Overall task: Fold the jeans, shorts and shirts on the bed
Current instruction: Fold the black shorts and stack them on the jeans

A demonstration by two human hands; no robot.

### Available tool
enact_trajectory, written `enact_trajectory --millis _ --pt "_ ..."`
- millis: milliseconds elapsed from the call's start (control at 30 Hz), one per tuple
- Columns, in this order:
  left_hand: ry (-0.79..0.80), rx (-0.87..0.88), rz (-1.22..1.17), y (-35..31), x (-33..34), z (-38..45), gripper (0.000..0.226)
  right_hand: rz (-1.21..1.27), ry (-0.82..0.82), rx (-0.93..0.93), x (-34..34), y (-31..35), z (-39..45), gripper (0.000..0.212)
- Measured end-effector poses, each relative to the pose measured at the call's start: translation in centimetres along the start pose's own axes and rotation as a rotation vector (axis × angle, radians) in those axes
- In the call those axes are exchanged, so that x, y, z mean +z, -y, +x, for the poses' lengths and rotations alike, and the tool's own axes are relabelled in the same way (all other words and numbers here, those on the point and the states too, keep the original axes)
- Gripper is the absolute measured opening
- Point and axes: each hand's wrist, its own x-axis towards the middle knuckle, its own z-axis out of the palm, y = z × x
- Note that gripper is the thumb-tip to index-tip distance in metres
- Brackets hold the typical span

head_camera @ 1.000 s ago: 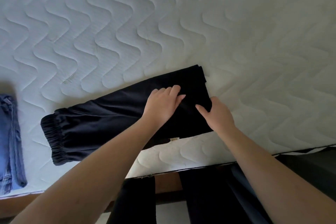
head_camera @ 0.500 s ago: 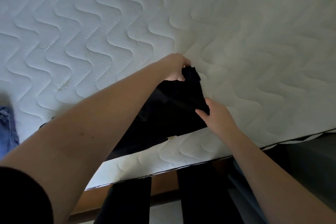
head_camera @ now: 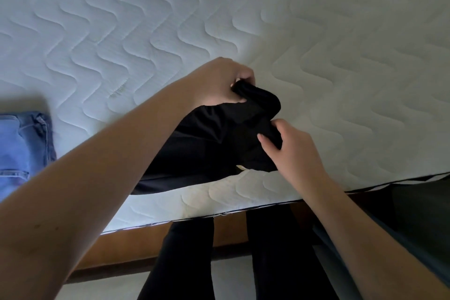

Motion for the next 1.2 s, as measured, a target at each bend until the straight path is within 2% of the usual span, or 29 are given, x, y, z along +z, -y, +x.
enact_trajectory --millis 133,267,433,567,667,967,1200 --pt "-0.066 -0.031 -0.082 2.3 -1.2 -4.6 0.018 0.045 -0.012 -0.027 1.4 3.7 -0.6 0.023" --pt "-0.147 -0.078 -0.157 4.8 -1.6 -8.9 0.032 0.076 0.044 -0.064 3.5 7.4 -1.1 0.023" --pt "-0.296 -0.239 -0.224 8.9 -1.4 -14.6 0.035 0.062 0.142 -0.197 7.0 12.4 -1.9 0.02" --pt "-0.364 -0.384 -0.392 11.6 -1.0 -18.3 0.03 0.031 0.183 -0.253 9.7 15.6 -2.5 0.019" --pt "-0.412 -0.401 -0.523 13.3 -0.4 -20.4 0.03 -0.012 0.206 -0.271 11.5 17.3 -2.7 0.018" --pt "-0.402 -0.507 -0.602 19.6 2.1 -23.8 0.029 -0.089 0.274 -0.258 17.3 20.7 -2.5 0.019" --pt "-0.346 -0.614 -0.55 23.0 3.2 -26.6 0.048 -0.123 0.34 -0.281 21.2 22.8 -2.6 0.019"
